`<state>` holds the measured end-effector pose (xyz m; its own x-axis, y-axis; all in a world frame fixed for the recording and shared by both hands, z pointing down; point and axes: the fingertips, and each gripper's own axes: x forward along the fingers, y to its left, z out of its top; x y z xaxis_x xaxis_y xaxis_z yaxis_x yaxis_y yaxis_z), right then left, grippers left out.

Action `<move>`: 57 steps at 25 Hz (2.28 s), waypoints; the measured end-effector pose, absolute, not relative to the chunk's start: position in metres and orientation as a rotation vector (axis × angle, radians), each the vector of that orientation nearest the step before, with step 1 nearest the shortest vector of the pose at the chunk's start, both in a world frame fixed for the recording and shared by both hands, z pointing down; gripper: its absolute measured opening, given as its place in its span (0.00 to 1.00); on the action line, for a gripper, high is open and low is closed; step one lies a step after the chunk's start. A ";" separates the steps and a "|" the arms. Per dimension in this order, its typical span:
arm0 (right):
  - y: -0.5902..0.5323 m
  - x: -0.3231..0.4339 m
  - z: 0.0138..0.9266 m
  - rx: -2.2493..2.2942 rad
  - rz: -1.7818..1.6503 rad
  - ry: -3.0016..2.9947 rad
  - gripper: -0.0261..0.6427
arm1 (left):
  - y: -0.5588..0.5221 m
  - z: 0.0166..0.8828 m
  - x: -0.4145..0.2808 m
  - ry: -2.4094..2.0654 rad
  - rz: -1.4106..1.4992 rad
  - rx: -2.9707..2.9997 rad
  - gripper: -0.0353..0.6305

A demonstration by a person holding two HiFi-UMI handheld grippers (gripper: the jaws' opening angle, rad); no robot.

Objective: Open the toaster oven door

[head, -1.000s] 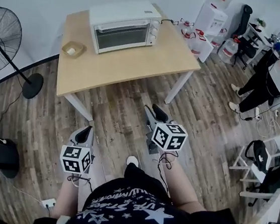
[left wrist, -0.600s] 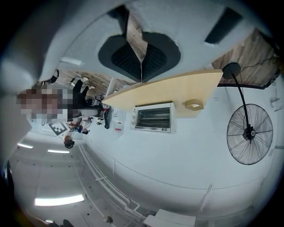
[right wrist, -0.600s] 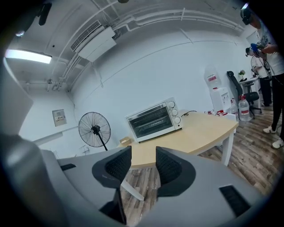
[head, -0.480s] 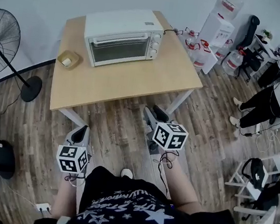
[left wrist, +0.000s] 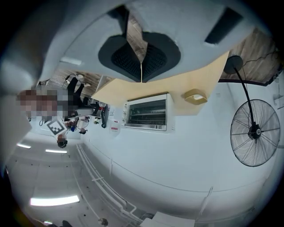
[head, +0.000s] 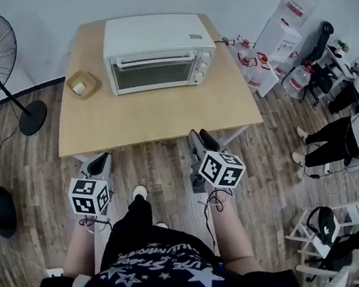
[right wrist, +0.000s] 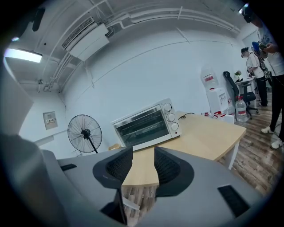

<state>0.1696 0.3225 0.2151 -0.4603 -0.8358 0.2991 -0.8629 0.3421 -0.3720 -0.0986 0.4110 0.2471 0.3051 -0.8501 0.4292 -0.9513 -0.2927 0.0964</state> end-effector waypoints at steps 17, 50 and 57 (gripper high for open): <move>0.130 0.145 0.160 1.777 0.683 -2.501 0.22 | 0.239 0.222 -0.157 -1.596 0.385 2.294 0.09; 0.127 0.167 0.194 1.717 0.576 -2.282 0.17 | 0.243 0.251 -0.149 -1.498 0.444 2.270 0.09; 0.158 0.178 0.223 1.689 0.586 -2.220 0.15 | 0.273 0.258 -0.134 -1.489 0.458 2.252 0.09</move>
<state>0.1783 0.1581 0.2228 -0.2708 -0.8444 0.4621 -0.9625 0.2302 -0.1435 -0.1344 0.2730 0.2584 0.3789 -0.7926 0.4778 -0.9240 -0.3524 0.1481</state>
